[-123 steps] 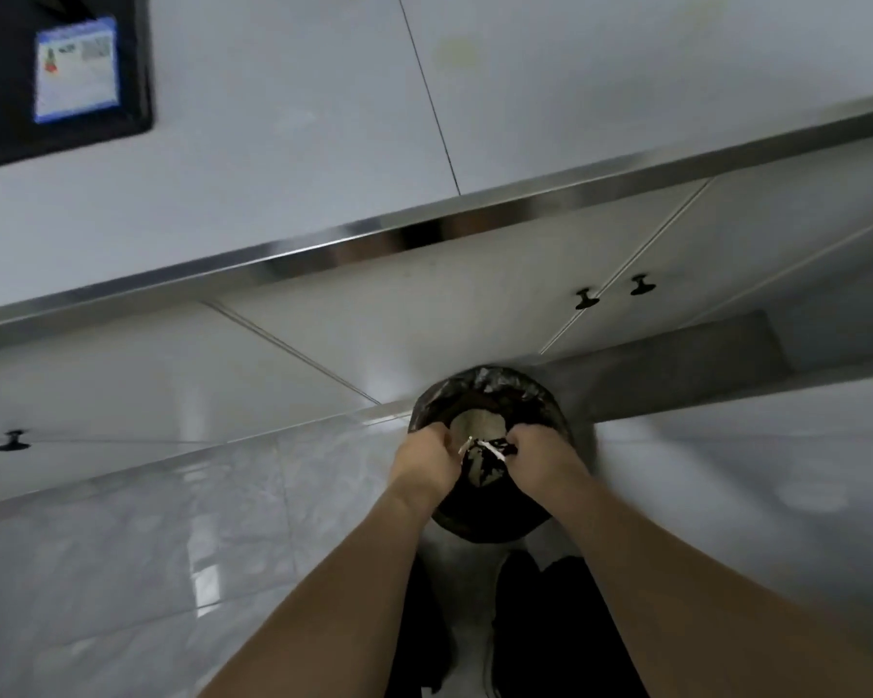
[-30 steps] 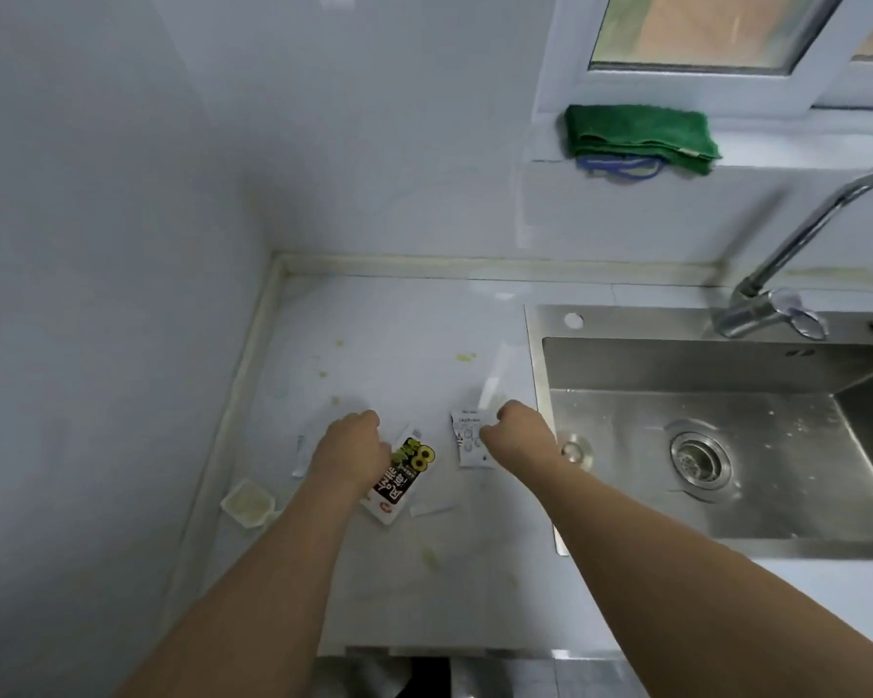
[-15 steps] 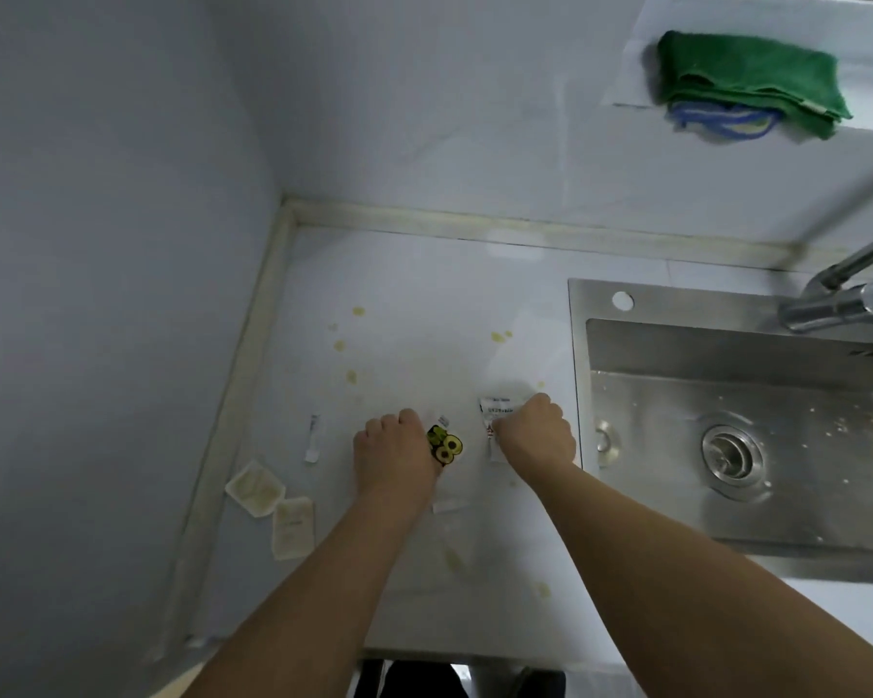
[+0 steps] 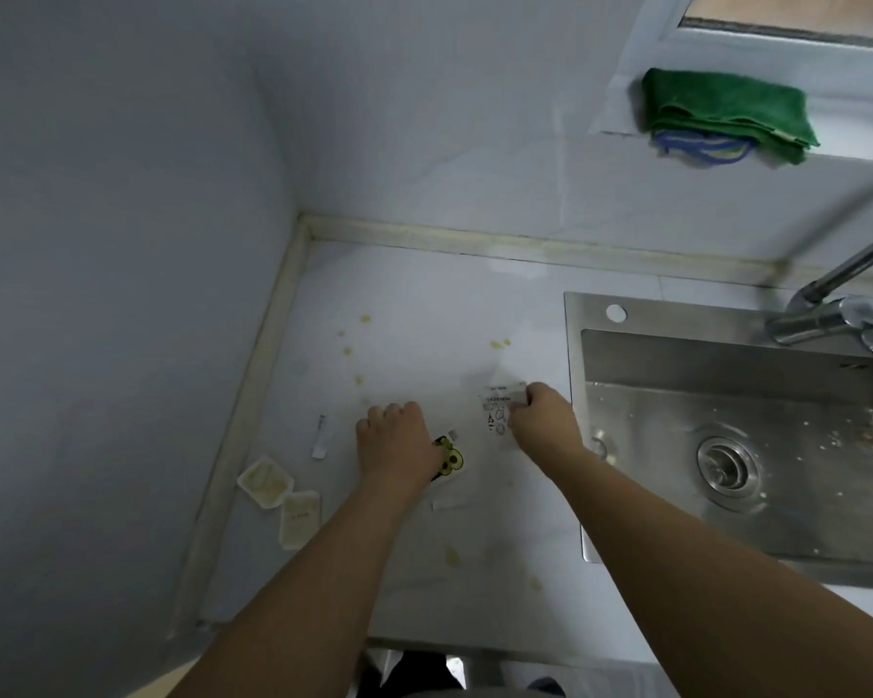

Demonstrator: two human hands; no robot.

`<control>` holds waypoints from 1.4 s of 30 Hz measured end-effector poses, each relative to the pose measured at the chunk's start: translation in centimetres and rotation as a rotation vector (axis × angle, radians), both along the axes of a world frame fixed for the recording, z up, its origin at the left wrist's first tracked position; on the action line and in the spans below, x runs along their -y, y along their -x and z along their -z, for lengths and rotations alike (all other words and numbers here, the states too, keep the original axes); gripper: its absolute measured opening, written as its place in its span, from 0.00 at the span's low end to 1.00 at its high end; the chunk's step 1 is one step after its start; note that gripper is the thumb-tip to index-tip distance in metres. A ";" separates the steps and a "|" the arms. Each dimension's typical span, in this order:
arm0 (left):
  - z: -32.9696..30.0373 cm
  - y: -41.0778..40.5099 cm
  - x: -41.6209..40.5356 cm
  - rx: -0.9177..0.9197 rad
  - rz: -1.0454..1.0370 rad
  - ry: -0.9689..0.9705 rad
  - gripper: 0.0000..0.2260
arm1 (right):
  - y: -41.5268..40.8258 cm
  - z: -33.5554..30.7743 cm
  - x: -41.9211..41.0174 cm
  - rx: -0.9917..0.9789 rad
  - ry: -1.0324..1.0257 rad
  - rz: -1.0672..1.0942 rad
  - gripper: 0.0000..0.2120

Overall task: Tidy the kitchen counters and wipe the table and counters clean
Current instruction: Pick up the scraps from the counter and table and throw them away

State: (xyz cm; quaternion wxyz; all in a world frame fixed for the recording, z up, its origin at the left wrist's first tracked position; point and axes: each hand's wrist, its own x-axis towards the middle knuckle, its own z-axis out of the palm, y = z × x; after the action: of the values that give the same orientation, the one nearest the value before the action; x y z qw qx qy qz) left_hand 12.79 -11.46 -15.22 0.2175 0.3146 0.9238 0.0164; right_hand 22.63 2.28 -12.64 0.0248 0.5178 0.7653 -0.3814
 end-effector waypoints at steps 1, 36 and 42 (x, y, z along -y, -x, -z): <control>-0.1 -0.4 -0.1 -0.007 0.019 0.038 0.20 | -0.3 -0.4 -0.1 0.002 -0.014 -0.013 0.08; -0.8 4.6 6.1 -0.085 -0.507 0.085 0.11 | 3.2 -1.7 5.5 0.115 0.038 -0.444 0.15; 0.2 4.3 6.1 -0.068 -0.537 0.069 0.11 | 3.6 -1.0 5.9 0.146 0.014 -0.461 0.12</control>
State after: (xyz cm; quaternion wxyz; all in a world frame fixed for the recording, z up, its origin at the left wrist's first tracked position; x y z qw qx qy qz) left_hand 8.48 -17.58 -15.40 0.1850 0.0509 0.9809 0.0315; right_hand 19.06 -3.65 -11.64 0.1701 0.3555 0.8568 -0.3327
